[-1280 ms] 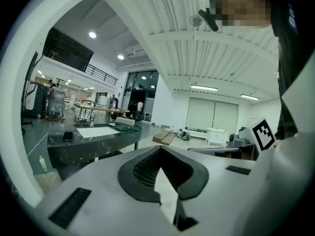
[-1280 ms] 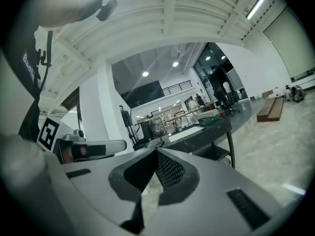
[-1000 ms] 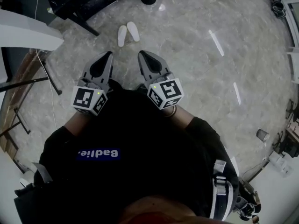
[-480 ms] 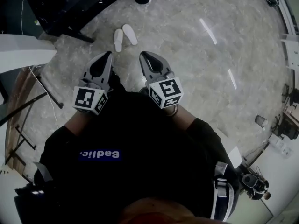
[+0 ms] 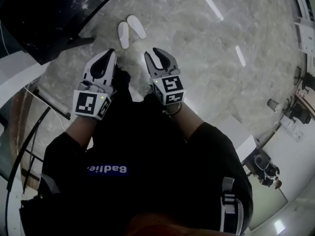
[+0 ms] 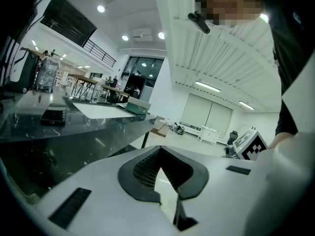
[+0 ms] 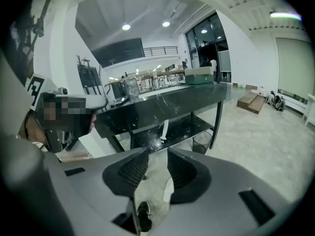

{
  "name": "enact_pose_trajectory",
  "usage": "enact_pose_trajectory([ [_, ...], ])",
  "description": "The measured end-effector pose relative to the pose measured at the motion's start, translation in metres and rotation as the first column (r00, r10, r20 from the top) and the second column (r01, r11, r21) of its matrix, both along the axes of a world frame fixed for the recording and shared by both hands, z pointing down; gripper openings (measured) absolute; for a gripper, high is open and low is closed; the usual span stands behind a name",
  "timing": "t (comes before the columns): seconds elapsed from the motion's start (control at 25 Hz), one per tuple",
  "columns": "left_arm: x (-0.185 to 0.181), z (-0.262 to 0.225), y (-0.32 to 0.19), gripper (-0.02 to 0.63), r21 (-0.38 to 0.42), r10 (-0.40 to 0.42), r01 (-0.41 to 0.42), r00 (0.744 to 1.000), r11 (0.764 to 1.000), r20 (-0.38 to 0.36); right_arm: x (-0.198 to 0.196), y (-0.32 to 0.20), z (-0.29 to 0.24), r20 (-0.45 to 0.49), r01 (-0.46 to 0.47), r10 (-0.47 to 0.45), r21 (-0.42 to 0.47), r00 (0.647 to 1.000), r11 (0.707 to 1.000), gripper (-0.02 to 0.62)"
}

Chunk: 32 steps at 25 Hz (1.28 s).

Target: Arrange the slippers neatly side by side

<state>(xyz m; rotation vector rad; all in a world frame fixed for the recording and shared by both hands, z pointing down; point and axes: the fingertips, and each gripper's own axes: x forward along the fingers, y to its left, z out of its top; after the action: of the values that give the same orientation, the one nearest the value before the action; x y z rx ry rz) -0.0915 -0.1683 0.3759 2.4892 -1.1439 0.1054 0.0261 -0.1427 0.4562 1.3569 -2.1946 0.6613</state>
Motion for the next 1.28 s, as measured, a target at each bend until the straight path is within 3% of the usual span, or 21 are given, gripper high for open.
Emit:
enact_pose_trajectory([
  [0.28, -0.014, 0.122, -0.023, 0.0, -0.061, -0.053, 0.054, 0.998, 0.997, 0.033, -0.003, -0.03, 0.165, -0.095, 0.061, -0.074, -0.14, 0.993, 0.988, 0.181],
  [0.44, -0.021, 0.212, -0.023, 0.0, -0.129, -0.128, 0.132, 0.991, 0.983, 0.041, 0.014, -0.042, 0.297, -0.173, 0.113, -0.153, -0.222, 0.973, 0.969, 0.187],
  [0.6, -0.015, 0.281, -0.015, 0.0, -0.148, -0.132, 0.132, 0.991, 0.98, 0.012, 0.033, -0.051, 0.411, -0.23, 0.115, -0.185, -0.287, 0.955, 0.951, 0.189],
  [0.96, 0.002, 0.374, -0.024, 0.0, -0.071, -0.168, 0.166, 0.985, 0.984, -0.025, 0.038, -0.097, 0.569, -0.274, 0.168, -0.235, -0.248, 0.932, 0.954, 0.189],
  [1.12, -0.004, 0.399, -0.022, 0.0, -0.017, -0.171, 0.171, 0.985, 0.985, -0.005, 0.033, -0.111, 0.637, -0.29, 0.197, -0.261, -0.23, 0.921, 0.953, 0.187],
  [1.28, -0.013, 0.408, -0.019, 0.0, 0.022, -0.184, 0.184, 0.983, 0.983, -0.029, 0.03, -0.126, 0.7, -0.33, 0.209, -0.279, -0.232, 0.902, 0.95, 0.188],
])
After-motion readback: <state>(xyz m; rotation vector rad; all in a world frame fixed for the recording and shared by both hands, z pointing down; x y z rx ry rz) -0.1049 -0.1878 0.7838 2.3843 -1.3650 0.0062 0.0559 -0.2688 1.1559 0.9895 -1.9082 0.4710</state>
